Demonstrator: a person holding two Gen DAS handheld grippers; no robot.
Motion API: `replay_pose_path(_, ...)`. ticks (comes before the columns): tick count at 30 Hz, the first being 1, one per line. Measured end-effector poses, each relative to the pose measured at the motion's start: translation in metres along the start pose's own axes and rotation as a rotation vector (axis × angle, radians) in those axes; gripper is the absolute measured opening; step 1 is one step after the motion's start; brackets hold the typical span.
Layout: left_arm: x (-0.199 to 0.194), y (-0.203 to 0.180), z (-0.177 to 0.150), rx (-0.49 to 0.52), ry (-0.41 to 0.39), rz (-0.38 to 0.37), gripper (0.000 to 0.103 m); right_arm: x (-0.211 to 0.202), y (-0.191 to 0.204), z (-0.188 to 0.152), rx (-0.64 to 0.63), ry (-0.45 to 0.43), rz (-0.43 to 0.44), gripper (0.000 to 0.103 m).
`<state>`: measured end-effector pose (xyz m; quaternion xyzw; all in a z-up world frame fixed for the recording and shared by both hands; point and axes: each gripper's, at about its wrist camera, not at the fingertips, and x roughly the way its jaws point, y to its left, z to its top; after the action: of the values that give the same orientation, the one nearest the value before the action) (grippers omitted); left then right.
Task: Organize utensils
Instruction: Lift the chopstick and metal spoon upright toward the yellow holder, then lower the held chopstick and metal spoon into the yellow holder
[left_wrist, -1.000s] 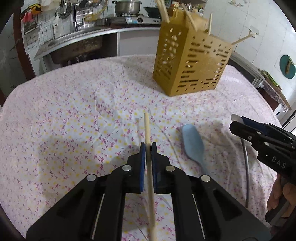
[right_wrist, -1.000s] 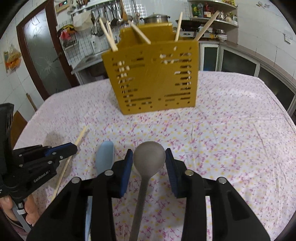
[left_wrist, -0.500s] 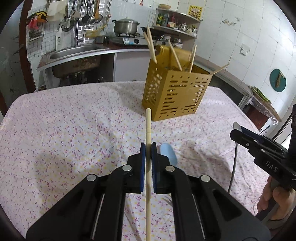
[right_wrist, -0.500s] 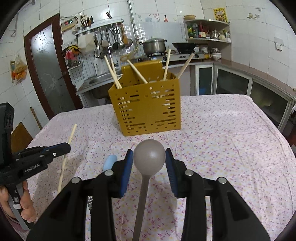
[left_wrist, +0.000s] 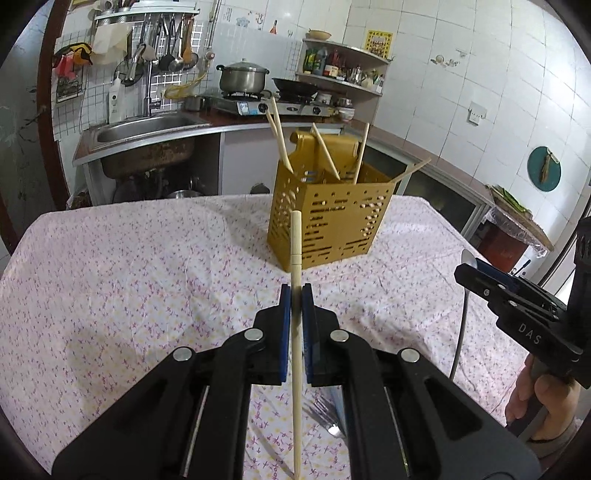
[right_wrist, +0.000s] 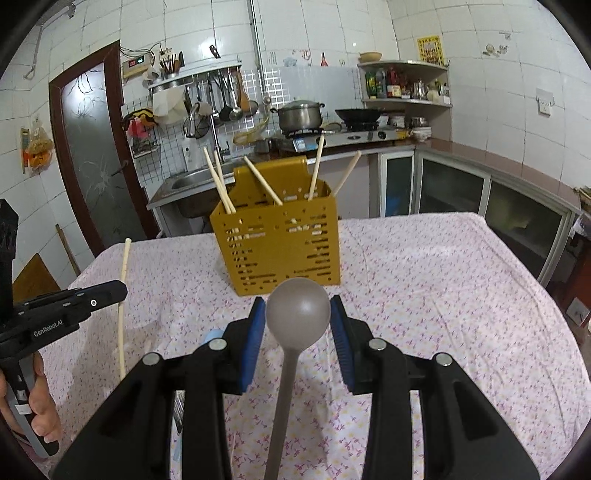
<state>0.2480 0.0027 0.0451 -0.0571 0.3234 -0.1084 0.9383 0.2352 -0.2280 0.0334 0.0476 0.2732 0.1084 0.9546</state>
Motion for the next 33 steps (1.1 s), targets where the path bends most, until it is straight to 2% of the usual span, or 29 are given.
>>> replay_pose_path(18,-0.011,-0.012,0.034,0.022,-0.071,0.001,0.005,-0.003,-0.002,0.030,-0.008,-0.058,-0.018,0.036)
replay_pose_path(26,-0.017,-0.024,0.074,0.040,-0.132,-0.003,0.005,-0.002,-0.008,0.063,-0.015,-0.111,-0.037,0.036)
replay_pose_path(33,-0.012,-0.033,0.113,0.060,-0.168,-0.003,0.005,0.009,-0.012,0.105,-0.012,-0.153,-0.035,0.036)
